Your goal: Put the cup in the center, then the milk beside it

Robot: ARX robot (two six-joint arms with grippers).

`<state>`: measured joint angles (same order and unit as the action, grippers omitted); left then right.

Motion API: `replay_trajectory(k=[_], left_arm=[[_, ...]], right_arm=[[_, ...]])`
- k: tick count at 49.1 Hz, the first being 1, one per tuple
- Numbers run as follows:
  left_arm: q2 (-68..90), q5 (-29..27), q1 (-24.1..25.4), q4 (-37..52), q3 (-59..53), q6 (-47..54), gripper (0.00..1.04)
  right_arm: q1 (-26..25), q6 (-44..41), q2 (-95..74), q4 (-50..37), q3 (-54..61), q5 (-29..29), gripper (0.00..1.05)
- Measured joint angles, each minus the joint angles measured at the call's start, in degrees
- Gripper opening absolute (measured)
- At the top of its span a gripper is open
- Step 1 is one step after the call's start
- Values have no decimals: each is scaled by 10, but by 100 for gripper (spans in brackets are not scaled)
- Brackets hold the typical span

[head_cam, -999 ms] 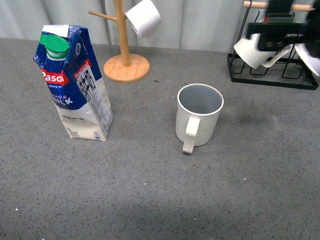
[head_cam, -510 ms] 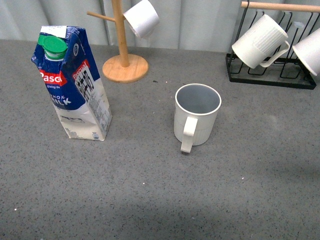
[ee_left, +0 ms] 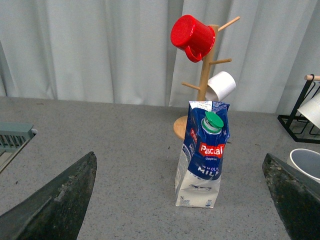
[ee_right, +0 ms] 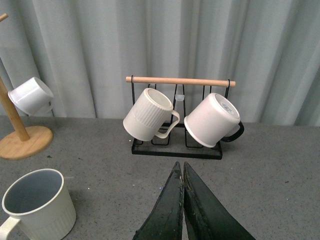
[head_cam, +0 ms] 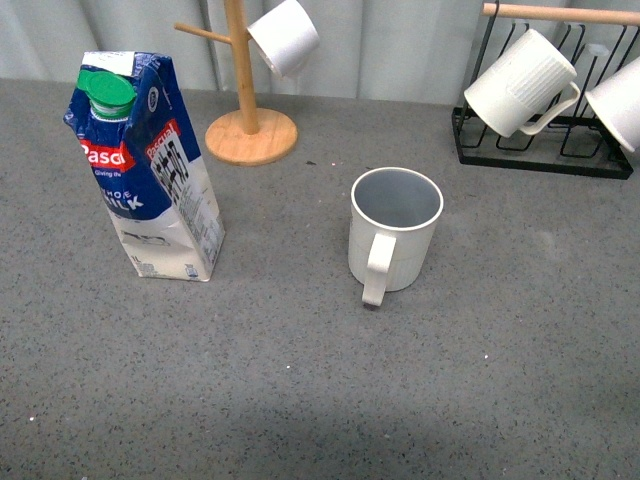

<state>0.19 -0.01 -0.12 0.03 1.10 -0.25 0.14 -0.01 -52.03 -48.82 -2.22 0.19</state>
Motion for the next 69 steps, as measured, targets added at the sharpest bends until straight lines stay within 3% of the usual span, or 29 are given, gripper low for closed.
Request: replay_trajectory(k=[32, 65, 69], left_arm=[[0, 0, 0, 0, 0, 0, 98], [0, 0, 0, 0, 0, 0, 98], [0, -1, 0, 0, 0, 0, 98]], right_arm=[[0, 0, 274, 243, 19, -1, 1], [0, 0, 421, 387, 19, -1, 1], [0, 0, 493, 479, 19, -3, 1]])
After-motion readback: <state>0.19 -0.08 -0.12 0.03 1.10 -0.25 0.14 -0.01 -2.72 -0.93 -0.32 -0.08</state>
